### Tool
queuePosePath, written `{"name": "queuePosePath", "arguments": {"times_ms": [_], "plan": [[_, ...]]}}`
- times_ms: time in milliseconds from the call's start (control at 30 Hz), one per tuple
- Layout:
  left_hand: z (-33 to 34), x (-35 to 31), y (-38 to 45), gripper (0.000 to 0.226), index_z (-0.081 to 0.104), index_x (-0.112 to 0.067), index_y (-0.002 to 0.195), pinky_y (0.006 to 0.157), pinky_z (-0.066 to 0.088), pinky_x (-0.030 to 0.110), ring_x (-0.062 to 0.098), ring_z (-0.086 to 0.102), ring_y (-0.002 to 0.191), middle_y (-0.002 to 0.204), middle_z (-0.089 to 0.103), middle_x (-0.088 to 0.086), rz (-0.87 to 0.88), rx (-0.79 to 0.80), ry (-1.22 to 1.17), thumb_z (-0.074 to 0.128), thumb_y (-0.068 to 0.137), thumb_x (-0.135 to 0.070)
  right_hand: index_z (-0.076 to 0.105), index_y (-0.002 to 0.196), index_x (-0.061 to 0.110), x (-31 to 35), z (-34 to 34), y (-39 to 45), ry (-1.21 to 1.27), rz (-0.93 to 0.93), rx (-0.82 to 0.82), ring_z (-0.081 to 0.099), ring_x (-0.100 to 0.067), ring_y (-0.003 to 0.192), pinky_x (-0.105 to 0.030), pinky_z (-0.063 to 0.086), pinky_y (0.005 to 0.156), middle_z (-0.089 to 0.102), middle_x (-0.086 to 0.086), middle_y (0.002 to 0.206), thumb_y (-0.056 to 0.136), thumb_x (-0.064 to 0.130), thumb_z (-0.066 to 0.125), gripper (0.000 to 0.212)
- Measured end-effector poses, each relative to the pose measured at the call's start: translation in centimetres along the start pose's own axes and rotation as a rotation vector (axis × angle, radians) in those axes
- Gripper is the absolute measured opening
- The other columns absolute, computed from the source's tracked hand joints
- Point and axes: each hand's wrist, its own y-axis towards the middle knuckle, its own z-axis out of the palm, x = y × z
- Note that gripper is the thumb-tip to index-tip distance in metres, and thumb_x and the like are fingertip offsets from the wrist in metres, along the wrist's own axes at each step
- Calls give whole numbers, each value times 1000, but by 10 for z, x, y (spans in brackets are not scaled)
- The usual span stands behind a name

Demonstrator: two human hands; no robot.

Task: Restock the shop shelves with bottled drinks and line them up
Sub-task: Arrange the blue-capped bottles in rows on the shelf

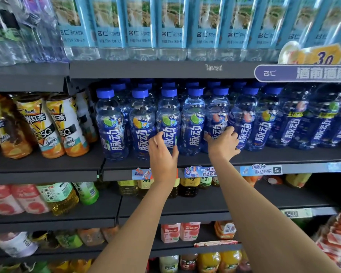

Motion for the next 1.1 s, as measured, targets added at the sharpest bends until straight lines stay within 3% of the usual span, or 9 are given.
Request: {"name": "queuePosePath", "arguments": {"times_ms": [100,233,333,433,700,833,933,1033,1100], "plan": [[5,-5,-2,46,40,-5,128,86,41,29,27,45,115,125,43,14,-68,-24,-39,60,88,-17,41,121,8,-8,-8,5,74,-70,-37,38,-31,122,-48,31,98,43,-12,126,81,44,66,59],[11,-8,-4,49,38,-7,128,83,36,23,25,43,116,125,42,13,-181,-52,-66,62,86,-18,40,130,3,-27,-23,13,282,-104,-235,37,-31,121,-46,34,95,38,-15,131,87,40,60,60],[14,-13,-4,51,36,-6,128,83,38,27,26,42,115,126,41,15,-223,-58,-54,63,86,-17,28,139,2,-38,-26,28,203,44,-118,33,-33,128,-47,34,101,34,-15,142,87,29,64,69],[15,-16,-3,52,36,-5,129,83,39,27,26,41,115,127,40,15,-225,-56,-18,63,86,-16,26,140,4,-43,-24,40,114,53,7,34,-34,130,-48,34,105,39,-15,142,86,24,66,70],[15,-16,-3,50,36,-6,130,87,38,27,26,40,119,129,39,15,-238,-65,-14,60,87,-16,29,138,3,-47,-24,38,89,33,6,37,-32,130,-50,35,102,40,-15,140,90,19,60,59],[23,-30,-12,38,46,-2,119,83,43,32,28,44,109,120,44,17,-66,-105,-26,61,84,-9,28,139,5,-51,-29,42,80,8,54,37,-31,130,-52,32,103,40,-12,140,91,21,59,59],[41,-51,-20,38,49,0,119,82,42,29,29,45,110,119,47,17,93,-4,-30,60,83,-5,35,132,6,-59,-34,47,129,-29,51,41,-30,126,-51,30,105,47,-11,133,88,28,63,56],[61,-68,-27,39,48,-6,125,87,39,27,25,42,116,124,45,13,145,138,-25,57,86,-9,40,130,3,-67,-49,57,302,-115,-130,40,-28,123,-38,34,97,44,-13,130,89,36,60,56],[74,-72,-32,41,47,-9,128,92,39,28,24,40,120,126,44,11,173,200,-3,56,88,-10,35,136,2,-72,-60,69,326,-98,-210,36,-28,126,-33,33,97,38,-15,136,90,30,59,59]]}}
